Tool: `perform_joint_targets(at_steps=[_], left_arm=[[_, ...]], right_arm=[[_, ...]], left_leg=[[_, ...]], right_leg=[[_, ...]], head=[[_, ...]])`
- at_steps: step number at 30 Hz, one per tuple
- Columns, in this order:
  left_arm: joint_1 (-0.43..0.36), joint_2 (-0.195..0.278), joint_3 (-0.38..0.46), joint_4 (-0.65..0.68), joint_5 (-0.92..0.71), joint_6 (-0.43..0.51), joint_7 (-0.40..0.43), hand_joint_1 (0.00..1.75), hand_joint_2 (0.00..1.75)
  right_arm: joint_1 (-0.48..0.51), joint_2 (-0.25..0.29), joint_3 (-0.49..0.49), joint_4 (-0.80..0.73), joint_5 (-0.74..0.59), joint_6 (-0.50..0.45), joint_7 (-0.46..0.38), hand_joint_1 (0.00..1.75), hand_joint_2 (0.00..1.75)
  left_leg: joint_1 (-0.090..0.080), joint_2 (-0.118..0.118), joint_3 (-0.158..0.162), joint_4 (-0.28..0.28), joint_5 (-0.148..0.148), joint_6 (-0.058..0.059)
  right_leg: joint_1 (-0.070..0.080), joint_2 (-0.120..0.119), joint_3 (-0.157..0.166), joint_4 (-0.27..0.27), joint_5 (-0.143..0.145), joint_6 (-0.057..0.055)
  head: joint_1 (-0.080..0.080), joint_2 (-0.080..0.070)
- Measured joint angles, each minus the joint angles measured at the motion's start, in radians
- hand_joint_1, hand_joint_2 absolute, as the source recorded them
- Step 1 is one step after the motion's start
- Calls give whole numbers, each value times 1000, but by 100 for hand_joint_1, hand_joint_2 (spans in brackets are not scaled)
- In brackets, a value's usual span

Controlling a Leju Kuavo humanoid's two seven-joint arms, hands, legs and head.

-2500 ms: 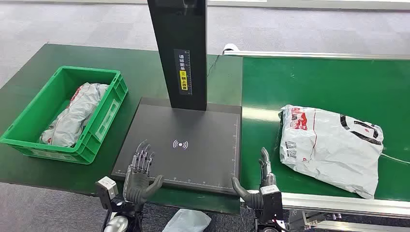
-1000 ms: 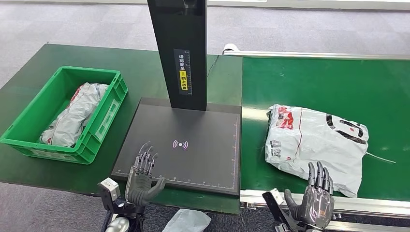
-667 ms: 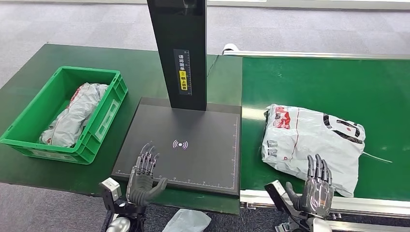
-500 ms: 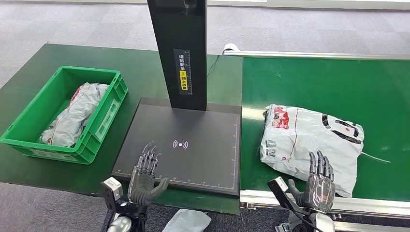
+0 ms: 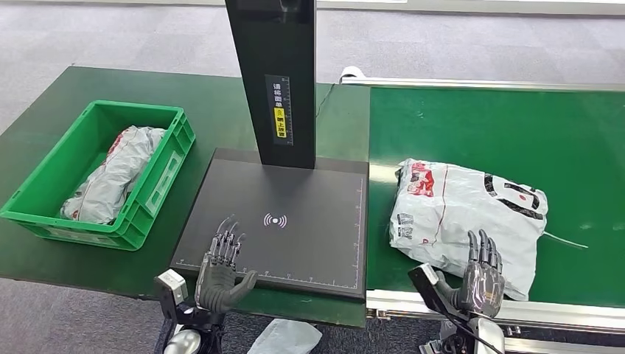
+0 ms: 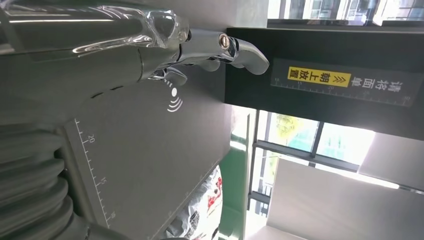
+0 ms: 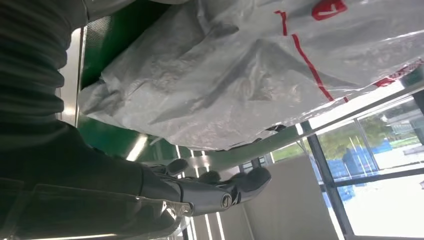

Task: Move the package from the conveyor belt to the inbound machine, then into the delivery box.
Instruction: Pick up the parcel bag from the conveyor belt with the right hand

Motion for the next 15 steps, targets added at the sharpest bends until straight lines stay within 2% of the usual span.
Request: perform_joint_targets(at_steps=[6, 15], left_arm=[[11, 1, -2, -4, 5, 24, 0, 0, 175], [12, 1, -27, -6, -1, 14, 0, 0, 175]], right_arm=[[-2, -3, 2, 66, 40, 0, 6, 0, 175], [10, 19, -36, 79, 97, -1, 52, 0, 175]], left_leg=[[0, -1, 0, 0, 0, 0], [0, 0, 0, 0, 0, 0]], right_leg=[[0, 0, 0, 0, 0, 0], [0, 0, 0, 0, 0, 0]], head=[[0, 0], [0, 0]])
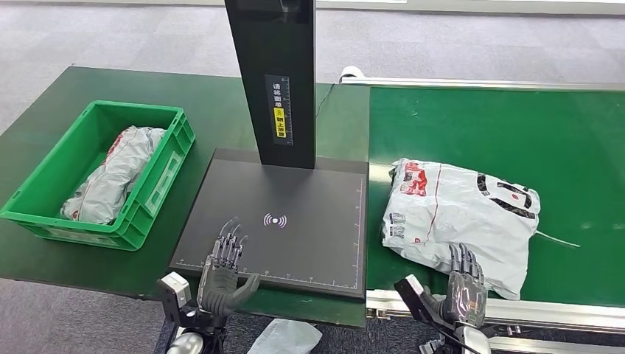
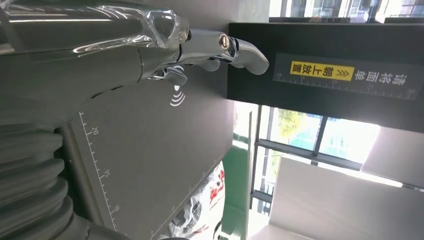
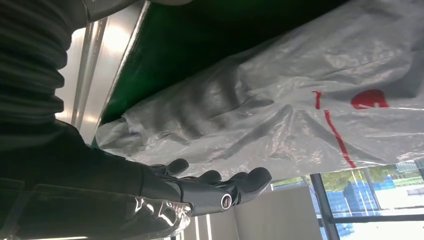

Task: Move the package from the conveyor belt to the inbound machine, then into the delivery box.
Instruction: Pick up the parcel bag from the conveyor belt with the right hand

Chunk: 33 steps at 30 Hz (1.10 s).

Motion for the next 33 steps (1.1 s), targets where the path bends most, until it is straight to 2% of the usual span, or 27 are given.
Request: perform_joint_targets(at_steps=[10, 19, 20, 23, 24, 33], left_arm=[[-3, 2, -17, 0, -6, -10, 0, 0, 175], [-3, 2, -17, 0, -7, -12, 0, 0, 175], [-3, 2, -17, 0, -7, -12, 0, 0, 175], [-2, 2, -17, 0, -7, -12, 0, 0, 175], [-2, 2, -17, 0, -7, -12, 0, 0, 175], [-1, 3, -17, 0, -7, -14, 0, 0, 175]], right_arm=[[7, -3, -17, -45, 78, 0, 117, 0, 175], [15, -39, -21, -70, 82, -1, 190, 1, 175], [15, -43, -21, -70, 80, -1, 191, 10, 175], [14, -52, -23, -66, 76, -1, 193, 140, 175], [13, -53, -23, -63, 73, -1, 191, 175, 175], [2, -55, -27, -28, 56, -1, 150, 175, 175]], left_leg=[[0, 0, 1, 0, 0, 0], [0, 0, 0, 0, 0, 0], [0, 0, 0, 0, 0, 0], [0, 0, 0, 0, 0, 0], [0, 0, 0, 0, 0, 0], [0, 0, 0, 0, 0, 0]], right_leg=[[0, 0, 1, 0, 0, 0], [0, 0, 0, 0, 0, 0], [0, 0, 0, 0, 0, 0], [0, 0, 0, 0, 0, 0], [0, 0, 0, 0, 0, 0], [0, 0, 0, 0, 0, 0]], head=[[0, 0], [0, 0], [0, 0], [0, 0], [0, 0], [0, 0]])
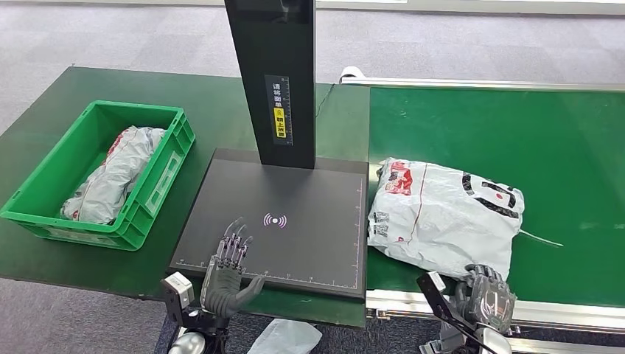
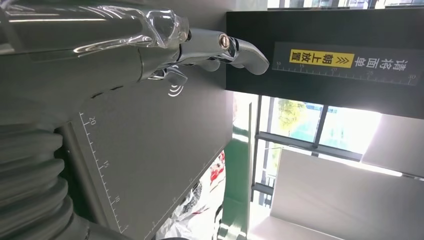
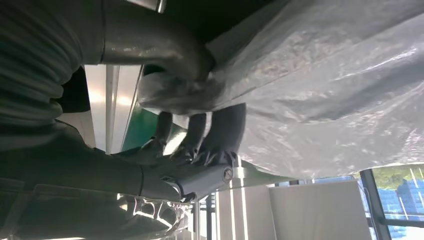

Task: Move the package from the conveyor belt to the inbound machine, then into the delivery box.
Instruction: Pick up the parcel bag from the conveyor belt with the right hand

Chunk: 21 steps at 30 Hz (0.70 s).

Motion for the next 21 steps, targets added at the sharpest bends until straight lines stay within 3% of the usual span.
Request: perform_joint_targets(at_steps=[11, 15, 19, 21], left_arm=[[-1, -4, 0, -3, -12, -6, 0, 0, 175], [-1, -6, 1, -3, -18, -8, 0, 0, 175], [-1, -9, 3, -4, -23, -8, 0, 0, 175], [0, -10, 5, -6, -27, -8, 0, 0, 175]], right_arm=[[1, 15, -8, 13, -44, 0, -78, 175, 175], [4, 29, -18, 14, -91, 0, -155, 175, 175], [7, 55, -43, 21, -210, 0, -283, 175, 175], [15, 68, -28, 27, -371, 0, -332, 175, 175]], left_leg=[[0, 0, 0, 0, 0, 0], [0, 0, 0, 0, 0, 0], [0, 0, 0, 0, 0, 0], [0, 0, 0, 0, 0, 0]], right_leg=[[0, 0, 0, 0, 0, 0], [0, 0, 0, 0, 0, 0], [0, 0, 0, 0, 0, 0], [0, 0, 0, 0, 0, 0]], head=[[0, 0], [0, 0], [0, 0], [0, 0]])
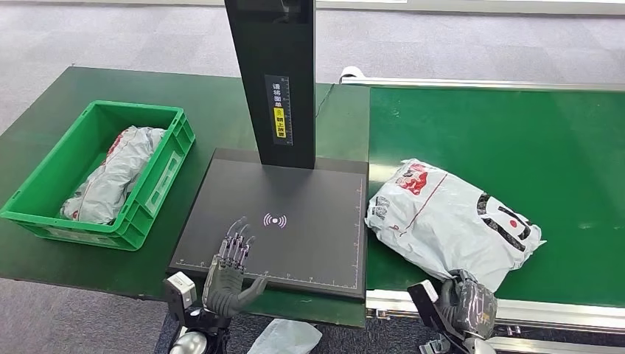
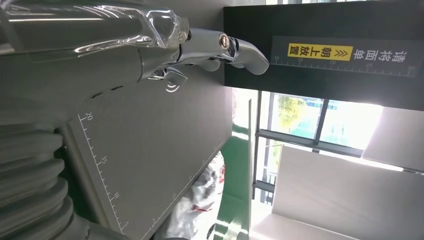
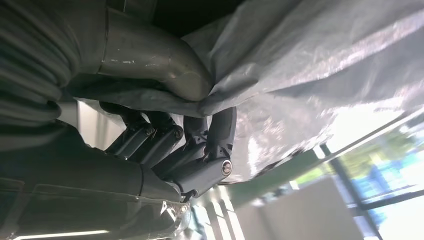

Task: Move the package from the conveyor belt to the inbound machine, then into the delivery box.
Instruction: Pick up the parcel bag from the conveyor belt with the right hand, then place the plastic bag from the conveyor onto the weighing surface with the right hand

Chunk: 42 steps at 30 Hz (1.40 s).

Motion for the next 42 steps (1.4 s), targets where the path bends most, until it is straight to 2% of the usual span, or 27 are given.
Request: perform_joint_targets(at_steps=[4, 7, 11, 17, 24, 31, 42], left_arm=[[2, 0, 3, -6, -3, 0, 0, 0, 175], [2, 0, 6, -6, -2, 0, 0, 0, 175], [3, 2, 11, -7, 8, -6, 0, 0, 175], [-4, 5, 12, -7, 15, -19, 0, 0, 175], [-32, 7, -1, -5, 25, -25, 0, 0, 175], [-53, 9, -20, -5, 36, -14, 0, 0, 175], [-69, 20, -32, -17, 47, 58, 0, 0, 175]], right_arm=[[61, 7, 181, -47, -404, 2, -16, 175, 175], [112, 8, 312, -130, -499, 15, -18, 175, 175], [199, 11, 425, -339, -498, 59, -10, 175, 175], [279, 15, 490, -612, -444, 127, 15, 175, 175], [303, 14, 564, -786, -384, 196, 12, 175, 175], [249, 20, 695, -769, -363, 246, 24, 175, 175], [-6, 95, 951, -350, -575, 293, -16, 175, 175]], left_leg=[[0, 1, 0, 0, 0, 0], [0, 1, 0, 0, 0, 0], [0, -1, -1, 0, 0, 0], [0, -1, -1, 0, 0, 0], [0, -1, -1, 0, 0, 0], [0, 0, -2, 0, 0, 0], [0, -1, -1, 0, 2, 0]], right_leg=[[0, 0, 0, 0, 0, 0], [0, 0, -1, 0, 0, 0], [0, -3, 0, 0, -1, 1], [0, -2, 0, 0, -1, 1], [0, -2, 0, 0, 0, 1], [0, -2, 0, 0, 0, 0], [1, -2, 0, 1, 0, 0]], head=[[0, 0], [0, 0], [0, 0], [0, 0], [0, 0], [0, 0], [0, 0]])
